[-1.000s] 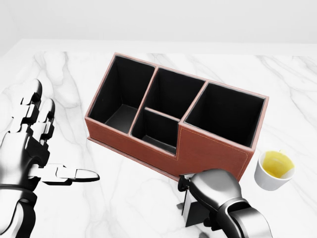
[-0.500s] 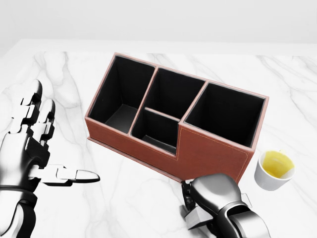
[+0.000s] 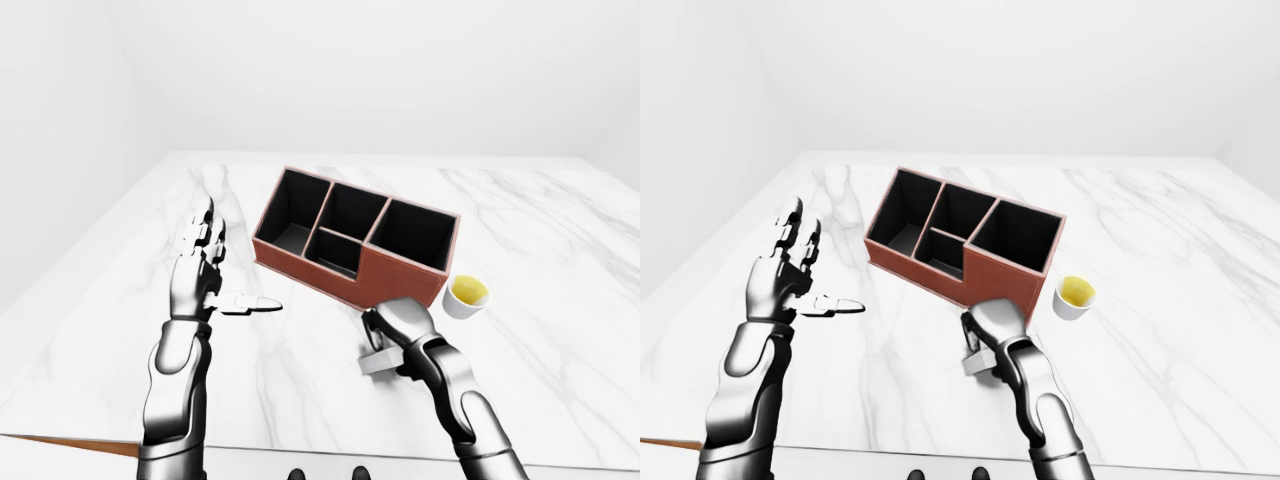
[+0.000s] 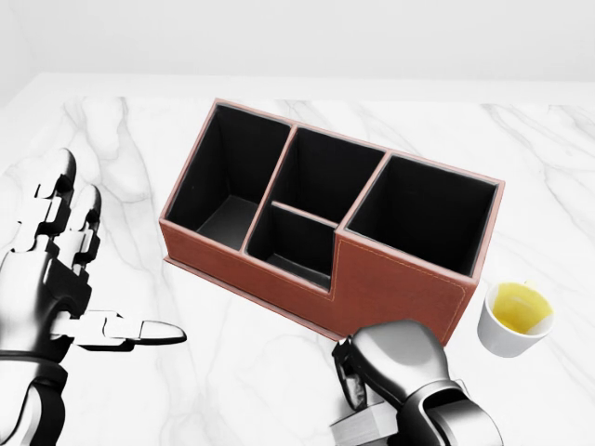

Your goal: Pick up the book and place it in the right compartment of the caddy.

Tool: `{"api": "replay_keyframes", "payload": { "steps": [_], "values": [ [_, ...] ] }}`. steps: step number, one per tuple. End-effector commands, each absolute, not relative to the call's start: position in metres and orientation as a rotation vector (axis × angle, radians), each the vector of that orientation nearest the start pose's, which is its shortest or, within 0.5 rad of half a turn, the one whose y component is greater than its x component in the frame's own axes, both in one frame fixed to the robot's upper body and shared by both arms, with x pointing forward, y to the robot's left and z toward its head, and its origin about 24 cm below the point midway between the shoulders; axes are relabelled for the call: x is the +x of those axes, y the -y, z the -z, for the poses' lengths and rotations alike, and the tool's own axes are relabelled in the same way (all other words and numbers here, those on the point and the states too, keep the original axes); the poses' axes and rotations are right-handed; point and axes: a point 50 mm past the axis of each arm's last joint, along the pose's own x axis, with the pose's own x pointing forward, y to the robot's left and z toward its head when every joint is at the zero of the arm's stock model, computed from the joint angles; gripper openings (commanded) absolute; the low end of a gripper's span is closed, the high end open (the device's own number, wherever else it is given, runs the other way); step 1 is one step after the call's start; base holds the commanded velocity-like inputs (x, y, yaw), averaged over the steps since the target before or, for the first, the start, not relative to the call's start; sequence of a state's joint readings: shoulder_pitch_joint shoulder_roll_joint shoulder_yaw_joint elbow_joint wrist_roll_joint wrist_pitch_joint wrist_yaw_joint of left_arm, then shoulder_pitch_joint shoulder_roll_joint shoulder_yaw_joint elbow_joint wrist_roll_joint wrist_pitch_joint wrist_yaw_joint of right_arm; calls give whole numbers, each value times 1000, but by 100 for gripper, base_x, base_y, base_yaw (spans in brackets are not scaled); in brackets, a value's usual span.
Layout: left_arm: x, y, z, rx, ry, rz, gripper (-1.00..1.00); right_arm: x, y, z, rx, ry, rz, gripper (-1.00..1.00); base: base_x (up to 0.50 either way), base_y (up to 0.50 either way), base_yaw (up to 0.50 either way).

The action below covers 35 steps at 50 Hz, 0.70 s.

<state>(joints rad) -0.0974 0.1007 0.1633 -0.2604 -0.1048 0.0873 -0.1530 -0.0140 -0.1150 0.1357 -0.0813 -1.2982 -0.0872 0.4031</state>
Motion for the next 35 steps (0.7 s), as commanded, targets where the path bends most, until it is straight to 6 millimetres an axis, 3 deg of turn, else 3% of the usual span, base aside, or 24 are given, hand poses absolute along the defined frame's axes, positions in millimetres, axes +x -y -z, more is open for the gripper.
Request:
{"api": "replay_keyframes", "payload": {
  "steps": [1, 8, 19, 35],
  "values": [
    [258, -187, -127, 24, 302, 42, 100, 250, 116, -80, -1384, 116, -357, -100, 0, 0, 0],
    [257, -188, -128, 25, 309, 42, 100, 245, 112, -112, -1347, 235, -290, -100, 0, 0, 0],
    [261, -190, -128, 20, 304, 33, 100, 237, 111, -140, -1317, 332, -241, -100, 0, 0, 0],
    [256, -190, -132, 26, 326, 32, 100, 219, 103, -207, -1209, 646, -118, -100, 0, 0, 0]
  ]
}}
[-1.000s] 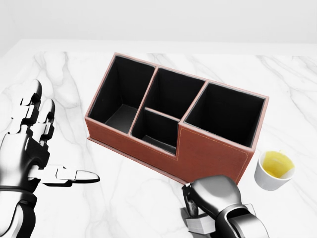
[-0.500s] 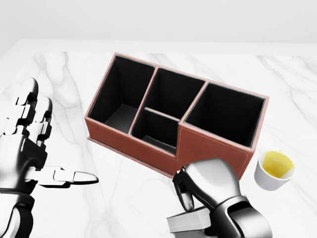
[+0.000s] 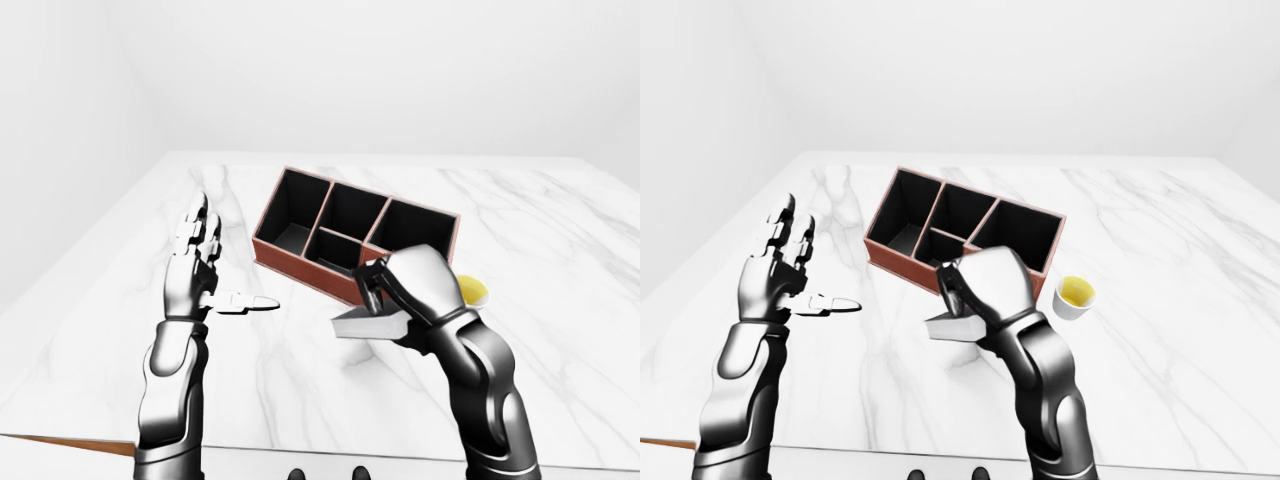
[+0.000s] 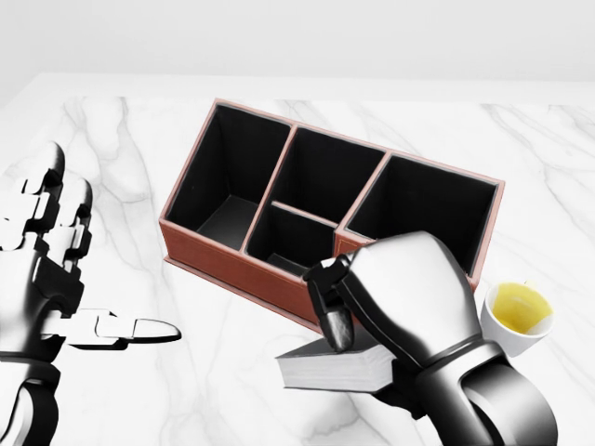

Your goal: Pick up the book and place it in the right compartment of the caddy.

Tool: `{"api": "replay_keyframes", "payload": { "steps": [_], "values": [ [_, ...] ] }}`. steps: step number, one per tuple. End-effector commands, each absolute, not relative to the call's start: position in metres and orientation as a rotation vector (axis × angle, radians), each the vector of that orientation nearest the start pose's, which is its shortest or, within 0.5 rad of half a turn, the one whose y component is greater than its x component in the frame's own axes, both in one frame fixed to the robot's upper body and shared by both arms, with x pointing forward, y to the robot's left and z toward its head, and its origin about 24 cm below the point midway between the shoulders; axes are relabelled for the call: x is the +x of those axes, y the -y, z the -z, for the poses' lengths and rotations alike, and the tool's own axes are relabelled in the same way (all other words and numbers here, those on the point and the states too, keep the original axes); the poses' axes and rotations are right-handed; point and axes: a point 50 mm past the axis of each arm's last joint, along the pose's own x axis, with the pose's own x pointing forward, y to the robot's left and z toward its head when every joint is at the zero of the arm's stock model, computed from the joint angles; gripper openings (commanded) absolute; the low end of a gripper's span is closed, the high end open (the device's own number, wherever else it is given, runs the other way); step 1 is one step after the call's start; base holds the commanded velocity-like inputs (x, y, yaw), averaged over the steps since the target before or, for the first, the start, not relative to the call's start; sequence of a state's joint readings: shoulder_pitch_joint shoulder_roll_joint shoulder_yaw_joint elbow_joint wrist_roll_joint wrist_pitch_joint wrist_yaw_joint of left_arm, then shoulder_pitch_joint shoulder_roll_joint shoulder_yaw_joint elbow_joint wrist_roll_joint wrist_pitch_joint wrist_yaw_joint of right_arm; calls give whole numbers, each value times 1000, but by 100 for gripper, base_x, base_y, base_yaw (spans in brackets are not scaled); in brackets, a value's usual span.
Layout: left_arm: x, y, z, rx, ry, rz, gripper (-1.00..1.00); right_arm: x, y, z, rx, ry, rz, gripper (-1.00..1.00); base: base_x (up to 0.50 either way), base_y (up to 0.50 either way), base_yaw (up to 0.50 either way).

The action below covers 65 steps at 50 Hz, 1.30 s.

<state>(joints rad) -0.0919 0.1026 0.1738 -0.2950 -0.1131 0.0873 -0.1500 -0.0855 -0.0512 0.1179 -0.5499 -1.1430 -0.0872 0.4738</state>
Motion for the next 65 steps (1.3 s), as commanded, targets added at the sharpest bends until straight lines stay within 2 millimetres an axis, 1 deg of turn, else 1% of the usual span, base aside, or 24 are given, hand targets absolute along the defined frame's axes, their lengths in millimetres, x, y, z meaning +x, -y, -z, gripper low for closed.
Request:
{"api": "replay_keyframes", "payload": {
  "steps": [1, 6, 14, 26, 31, 35, 39, 41, 45, 48, 49, 50, 52, 54, 58, 63, 65],
  "values": [
    [256, -190, -132, 26, 326, 32, 100, 218, 103, -211, -1205, 660, -113, -100, 0, 0, 0],
    [257, -189, -132, 26, 323, 34, 100, 210, 104, -228, -1193, 740, -88, -100, 0, 0, 0],
    [257, -190, -132, 25, 323, 31, 100, 204, 104, -252, -1190, 857, -44, -100, 0, 0, 0],
    [260, -190, -128, 23, 303, 32, 100, 200, 103, -279, -1196, 993, 25, -100, 0, 0, 0],
    [262, -191, -125, 20, 289, 31, 100, 201, 104, -289, -1203, 1034, 44, -100, 0, 0, 0],
    [259, -191, -127, 20, 302, 30, 100, 205, 105, -293, -1212, 1043, 50, -100, 0, 0, 0],
    [257, -190, -128, 17, 306, 33, 100, 216, 108, -296, -1215, 1029, 62, -100, 0, 0, 0],
    [258, -189, -125, 18, 293, 36, 100, 222, 108, -298, -1216, 1018, 49, -100, 0, 0, 0],
    [257, -190, -128, 22, 306, 35, 100, 233, 110, -305, -1229, 1014, 52, -100, 0, 0, 0],
    [256, -189, -131, 23, 320, 35, 100, 244, 112, -306, -1242, 984, 49, -100, 0, 0, 0],
    [255, -188, -133, 25, 329, 38, 100, 254, 114, -306, -1246, 955, 50, -100, 0, 0, 0],
    [255, -187, -134, 26, 336, 40, 100, 259, 116, -307, -1258, 942, 58, -100, 0, 0, 0],
    [255, -187, -136, 27, 341, 42, 100, 264, 116, -310, -1259, 929, 41, -100, 0, 0, 0],
    [255, -187, -137, 29, 348, 43, 100, 270, 117, -316, -1291, 919, 50, -100, 0, 0, 0],
    [257, -187, -138, 30, 348, 44, 100, 281, 117, -327, -1297, 902, 24, -100, 0, 0, 0],
    [260, -186, -135, 28, 334, 49, 100, 298, 119, -338, -1357, 820, -18, -100, 0, 0, 0],
    [261, -185, -135, 27, 335, 50, 100, 303, 119, -345, -1374, 799, -35, -100, 0, 0, 0]
  ]
}}
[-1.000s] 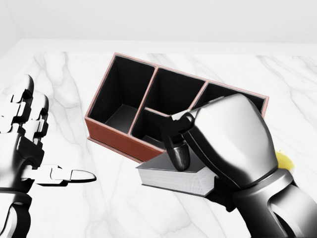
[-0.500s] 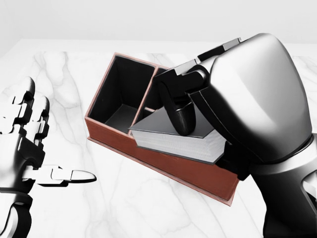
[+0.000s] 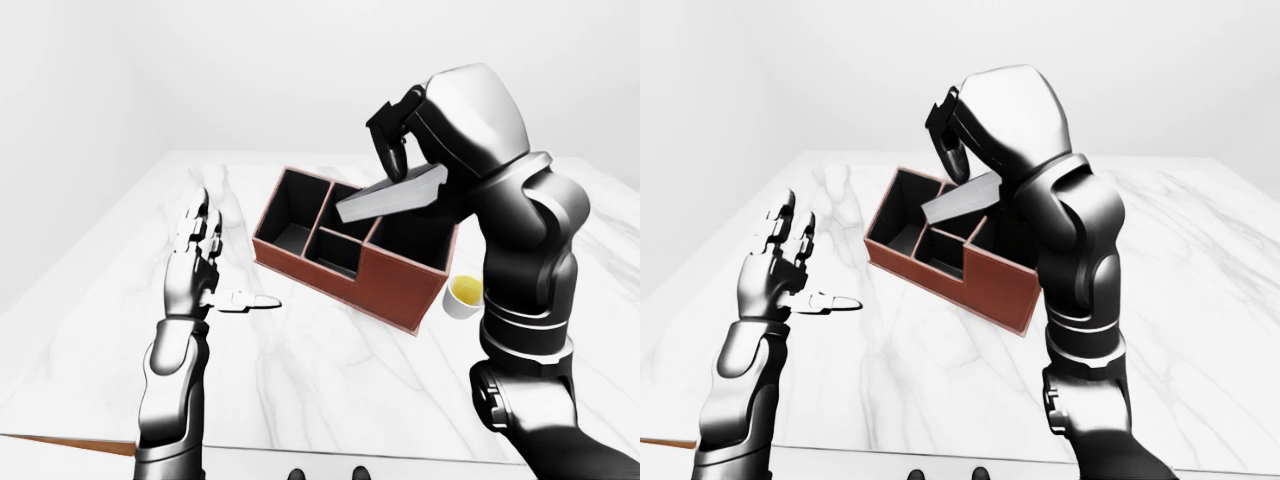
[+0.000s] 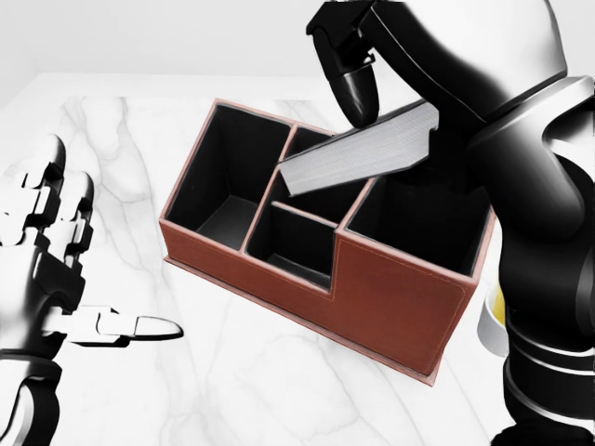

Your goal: Pick up the book and place it in the right compartment of the caddy.

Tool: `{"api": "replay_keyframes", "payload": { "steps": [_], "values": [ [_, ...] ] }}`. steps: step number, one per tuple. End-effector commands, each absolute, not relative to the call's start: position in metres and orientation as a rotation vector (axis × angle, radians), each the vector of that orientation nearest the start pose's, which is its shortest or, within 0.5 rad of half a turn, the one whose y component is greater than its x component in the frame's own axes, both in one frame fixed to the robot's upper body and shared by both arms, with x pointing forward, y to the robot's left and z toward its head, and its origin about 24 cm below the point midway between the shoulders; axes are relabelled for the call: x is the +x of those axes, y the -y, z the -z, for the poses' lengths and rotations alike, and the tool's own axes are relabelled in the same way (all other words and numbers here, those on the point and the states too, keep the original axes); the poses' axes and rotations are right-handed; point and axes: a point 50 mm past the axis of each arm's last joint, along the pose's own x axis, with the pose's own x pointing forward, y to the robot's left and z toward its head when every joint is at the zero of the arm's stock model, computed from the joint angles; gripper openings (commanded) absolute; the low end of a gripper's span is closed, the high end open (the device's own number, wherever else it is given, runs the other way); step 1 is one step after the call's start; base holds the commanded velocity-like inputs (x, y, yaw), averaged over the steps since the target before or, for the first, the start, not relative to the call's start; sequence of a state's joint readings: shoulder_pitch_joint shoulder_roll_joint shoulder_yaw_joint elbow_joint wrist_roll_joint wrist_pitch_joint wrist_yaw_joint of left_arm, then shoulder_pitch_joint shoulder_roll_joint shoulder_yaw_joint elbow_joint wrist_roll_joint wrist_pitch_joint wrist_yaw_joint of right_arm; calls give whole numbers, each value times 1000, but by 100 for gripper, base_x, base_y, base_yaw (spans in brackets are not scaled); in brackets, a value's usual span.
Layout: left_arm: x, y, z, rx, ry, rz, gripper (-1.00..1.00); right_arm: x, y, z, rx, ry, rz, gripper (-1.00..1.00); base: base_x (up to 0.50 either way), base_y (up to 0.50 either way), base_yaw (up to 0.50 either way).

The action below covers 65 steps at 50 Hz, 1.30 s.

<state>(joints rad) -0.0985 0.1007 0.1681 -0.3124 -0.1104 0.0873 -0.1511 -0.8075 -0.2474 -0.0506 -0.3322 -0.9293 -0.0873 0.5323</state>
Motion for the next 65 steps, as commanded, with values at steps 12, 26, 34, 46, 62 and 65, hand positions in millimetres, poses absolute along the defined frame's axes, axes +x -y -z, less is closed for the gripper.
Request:
{"api": "replay_keyframes", "payload": {
  "steps": [12, 26, 34, 46, 62, 65],
  "values": [
    [261, -178, -137, 27, 342, 77, 100, 343, 127, -359, -1430, 512, -100, -100, 0, 0, 0],
    [258, -175, -146, 34, 386, 88, 100, 362, 130, -363, -1424, 350, -51, -100, 0, 0, 0],
    [260, -175, -145, 35, 378, 87, 100, 390, 141, -349, -1452, 145, -96, -100, 0, 0, 0],
    [258, -175, -145, 34, 383, 86, 100, 409, 144, -323, -1502, -30, -148, -100, 0, 0, 0],
    [257, -177, -144, 31, 378, 84, 100, 426, 148, -302, -1544, -61, -72, -100, 0, 0, 0],
    [257, -178, -143, 30, 375, 83, 100, 427, 150, -304, -1567, -40, -30, -100, 0, 0, 0]
  ]
}}
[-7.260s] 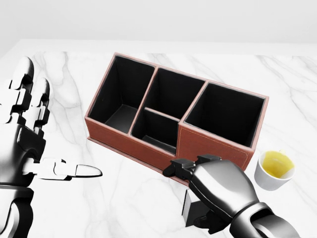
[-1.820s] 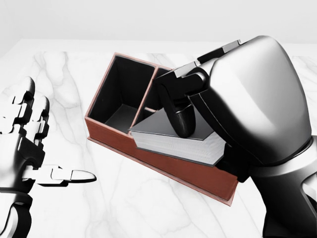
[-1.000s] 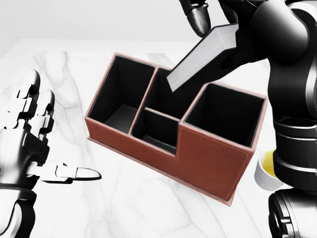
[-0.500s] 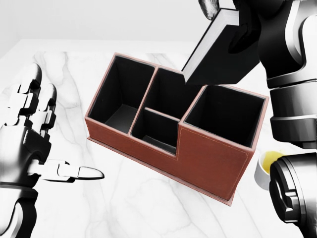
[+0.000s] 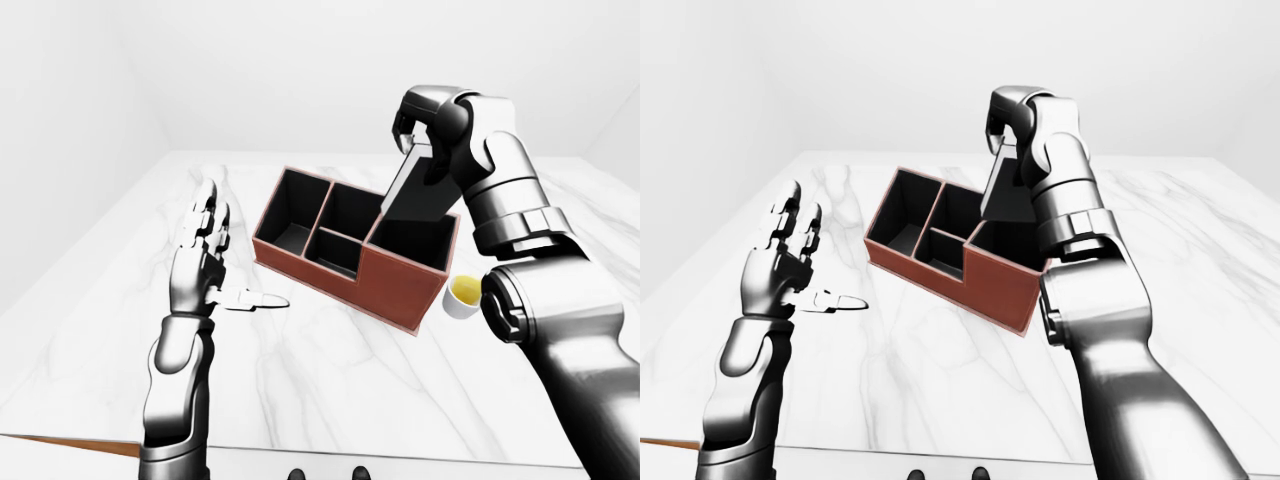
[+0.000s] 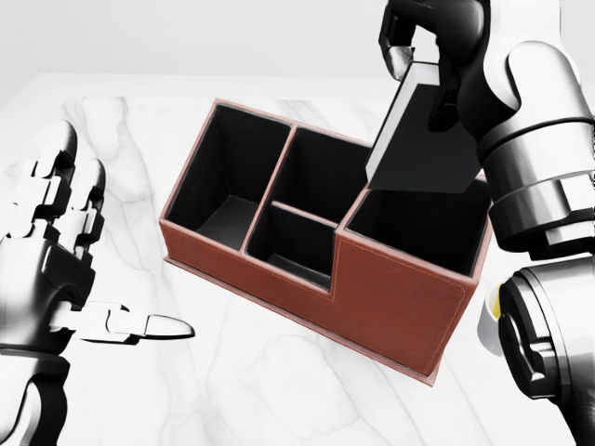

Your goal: Pick up the book and place it in the right compartment of the caddy.

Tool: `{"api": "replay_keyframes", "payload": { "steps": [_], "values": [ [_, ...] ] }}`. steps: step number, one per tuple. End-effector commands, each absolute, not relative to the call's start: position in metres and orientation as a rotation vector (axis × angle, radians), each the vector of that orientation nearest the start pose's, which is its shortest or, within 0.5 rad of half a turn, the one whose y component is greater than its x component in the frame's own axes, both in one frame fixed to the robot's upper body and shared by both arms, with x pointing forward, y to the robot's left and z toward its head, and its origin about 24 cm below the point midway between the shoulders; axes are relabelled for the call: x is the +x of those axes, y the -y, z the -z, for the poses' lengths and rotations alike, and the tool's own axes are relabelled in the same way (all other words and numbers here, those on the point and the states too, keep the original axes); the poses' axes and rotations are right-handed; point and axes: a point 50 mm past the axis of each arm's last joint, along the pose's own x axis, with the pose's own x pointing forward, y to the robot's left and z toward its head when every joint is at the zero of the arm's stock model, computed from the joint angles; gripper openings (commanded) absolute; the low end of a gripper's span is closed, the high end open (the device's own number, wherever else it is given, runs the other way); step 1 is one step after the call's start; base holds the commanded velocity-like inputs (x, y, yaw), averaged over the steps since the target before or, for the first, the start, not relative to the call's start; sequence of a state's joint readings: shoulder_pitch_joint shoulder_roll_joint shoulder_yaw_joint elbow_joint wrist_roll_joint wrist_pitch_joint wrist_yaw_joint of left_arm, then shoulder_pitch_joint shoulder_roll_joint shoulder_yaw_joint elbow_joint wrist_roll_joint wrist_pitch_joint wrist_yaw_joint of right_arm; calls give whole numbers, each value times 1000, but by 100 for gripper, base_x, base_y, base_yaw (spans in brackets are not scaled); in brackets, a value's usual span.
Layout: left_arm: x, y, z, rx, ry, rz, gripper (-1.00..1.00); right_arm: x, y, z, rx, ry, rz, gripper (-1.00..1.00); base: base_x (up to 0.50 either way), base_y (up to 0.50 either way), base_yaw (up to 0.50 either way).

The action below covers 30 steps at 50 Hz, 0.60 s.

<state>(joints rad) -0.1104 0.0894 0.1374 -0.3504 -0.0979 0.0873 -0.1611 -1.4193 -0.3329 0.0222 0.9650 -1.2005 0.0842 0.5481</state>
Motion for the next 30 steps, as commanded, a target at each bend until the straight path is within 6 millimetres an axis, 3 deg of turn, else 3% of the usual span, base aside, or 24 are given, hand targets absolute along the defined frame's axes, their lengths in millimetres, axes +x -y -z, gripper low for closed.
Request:
{"api": "replay_keyframes", "payload": {
  "steps": [1, 28, 30],
  "values": [
    [257, -178, -143, 30, 373, 83, 100, 427, 150, -305, -1568, -38, -23, -100, 0, 0, 0],
    [263, -184, -135, 23, 332, 75, 100, 430, 151, -294, -1604, -60, -1, -100, 0, 0, 0],
    [260, -186, -135, 19, 335, 71, 100, 432, 158, -283, -1631, -97, 9, -100, 0, 0, 0]
  ]
}}
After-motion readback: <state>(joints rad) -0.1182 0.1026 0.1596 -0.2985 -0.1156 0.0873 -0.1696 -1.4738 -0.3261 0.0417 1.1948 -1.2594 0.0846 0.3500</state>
